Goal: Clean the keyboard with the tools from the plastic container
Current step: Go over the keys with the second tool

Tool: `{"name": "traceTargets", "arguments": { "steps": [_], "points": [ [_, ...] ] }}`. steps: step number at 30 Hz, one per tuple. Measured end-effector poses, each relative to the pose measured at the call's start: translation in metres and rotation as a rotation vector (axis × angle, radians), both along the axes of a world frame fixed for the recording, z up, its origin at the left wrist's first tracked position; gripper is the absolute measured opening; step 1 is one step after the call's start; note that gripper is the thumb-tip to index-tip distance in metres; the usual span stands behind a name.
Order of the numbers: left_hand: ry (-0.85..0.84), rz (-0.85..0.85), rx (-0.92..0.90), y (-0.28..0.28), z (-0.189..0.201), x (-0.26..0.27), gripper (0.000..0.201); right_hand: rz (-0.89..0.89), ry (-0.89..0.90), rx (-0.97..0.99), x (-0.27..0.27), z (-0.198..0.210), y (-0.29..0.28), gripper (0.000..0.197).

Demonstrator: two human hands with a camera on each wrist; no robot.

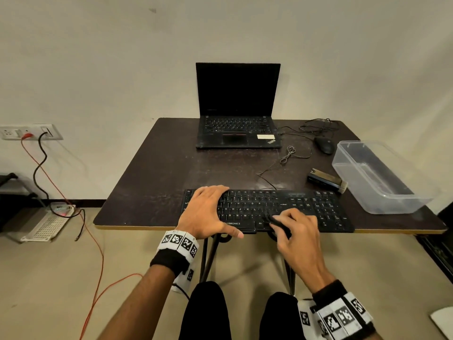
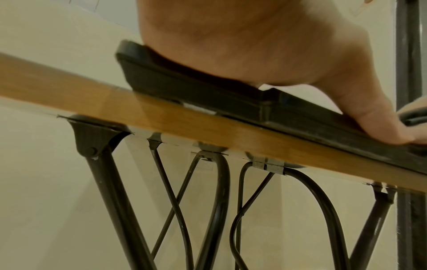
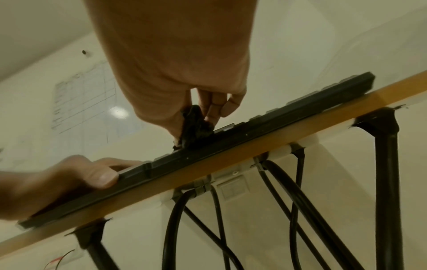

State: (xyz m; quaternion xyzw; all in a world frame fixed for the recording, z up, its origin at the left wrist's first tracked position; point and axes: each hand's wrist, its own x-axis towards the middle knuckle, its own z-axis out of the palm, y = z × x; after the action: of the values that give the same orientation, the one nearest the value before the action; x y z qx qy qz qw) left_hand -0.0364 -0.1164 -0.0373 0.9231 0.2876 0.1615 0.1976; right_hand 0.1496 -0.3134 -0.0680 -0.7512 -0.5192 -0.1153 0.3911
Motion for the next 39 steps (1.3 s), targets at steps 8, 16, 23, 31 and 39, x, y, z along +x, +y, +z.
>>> {"name": "traceTargets", "arguments": {
  "steps": [8, 16, 23, 31, 39],
  "points": [
    [-0.023, -0.014, 0.001, -0.002, 0.002, 0.0, 0.124, 0.05, 0.029, 0.009, -0.005, 0.001, -0.004, 0.018],
    [-0.009, -0.014, 0.011, 0.0, 0.0, 0.0, 0.125, 0.09, 0.013, 0.02, -0.014, 0.0, 0.002, 0.021],
    [-0.012, -0.015, 0.013, 0.0, 0.002, 0.0, 0.125, -0.004, 0.061, -0.017, 0.007, 0.007, 0.013, 0.02],
    [-0.016, -0.012, 0.011, 0.002, -0.001, 0.001, 0.125, -0.107, 0.084, -0.048, 0.025, 0.009, 0.019, 0.015],
    [-0.012, 0.001, 0.003, 0.002, -0.002, 0.0, 0.126, -0.143, 0.123, -0.045, 0.034, 0.012, 0.03, 0.015]
  ]
}}
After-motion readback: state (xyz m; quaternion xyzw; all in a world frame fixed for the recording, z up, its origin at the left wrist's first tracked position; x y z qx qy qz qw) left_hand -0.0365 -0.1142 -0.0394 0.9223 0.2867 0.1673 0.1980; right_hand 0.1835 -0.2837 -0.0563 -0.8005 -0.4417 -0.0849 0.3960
